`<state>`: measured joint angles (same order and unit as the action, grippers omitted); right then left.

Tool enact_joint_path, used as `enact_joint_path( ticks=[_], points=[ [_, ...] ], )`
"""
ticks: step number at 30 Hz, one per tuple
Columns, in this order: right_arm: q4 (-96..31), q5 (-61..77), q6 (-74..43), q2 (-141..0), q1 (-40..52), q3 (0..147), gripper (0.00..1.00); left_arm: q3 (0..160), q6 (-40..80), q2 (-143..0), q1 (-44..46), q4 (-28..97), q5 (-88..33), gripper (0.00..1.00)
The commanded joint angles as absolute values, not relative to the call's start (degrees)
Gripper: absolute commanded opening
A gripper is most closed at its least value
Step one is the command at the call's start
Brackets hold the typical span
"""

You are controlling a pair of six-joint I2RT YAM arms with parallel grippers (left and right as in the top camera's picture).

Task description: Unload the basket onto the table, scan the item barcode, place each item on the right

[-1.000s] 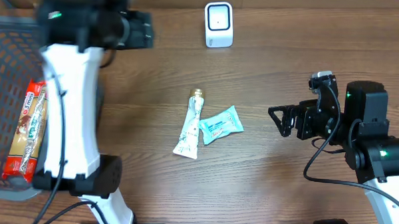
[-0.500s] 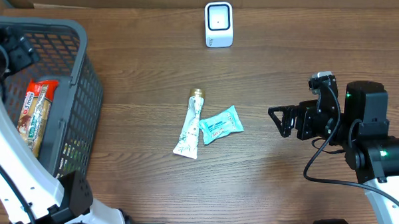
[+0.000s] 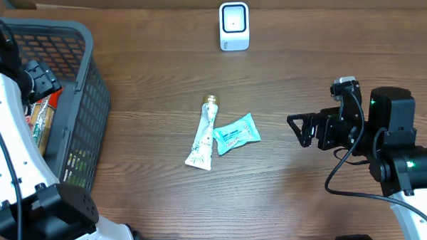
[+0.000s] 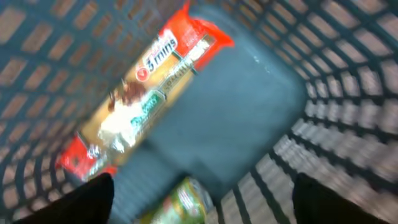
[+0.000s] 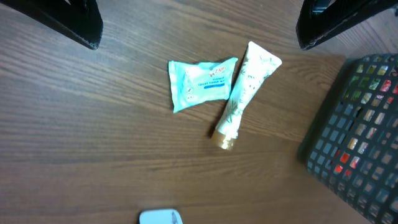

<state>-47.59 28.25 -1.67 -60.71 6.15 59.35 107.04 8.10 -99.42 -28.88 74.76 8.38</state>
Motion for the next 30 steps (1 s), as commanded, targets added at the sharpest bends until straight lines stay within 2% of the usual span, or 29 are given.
enact_joint_path(
  ticks=[1,3,10,17,30],
  points=[
    [-47.3,28.1,-1.4,-60.6,6.5,60.7,1.00,99.1,4.3,-99.0,-28.9,67.6,14.2,0.91],
    [-47.3,28.1,-1.4,-60.6,6.5,60.7,1.00,95.1,2.8,-99.0,-29.0,61.9,14.4,0.99],
    [-47.8,28.1,-1.4,-60.6,6.5,60.7,1.00,84.4,-7.1,-99.0,-29.0,46.3,14.4,1.00],
    [-48.2,28.1,-1.4,-60.6,6.5,60.7,1.00,78.6,-11.4,-99.1,-29.5,39.1,18.6,1.00],
    [-49.2,28.1,-1.4,-60.6,6.5,60.7,1.00,71.2,-14.8,-100.1,-35.6,31.4,18.4,1.00]
  ],
)
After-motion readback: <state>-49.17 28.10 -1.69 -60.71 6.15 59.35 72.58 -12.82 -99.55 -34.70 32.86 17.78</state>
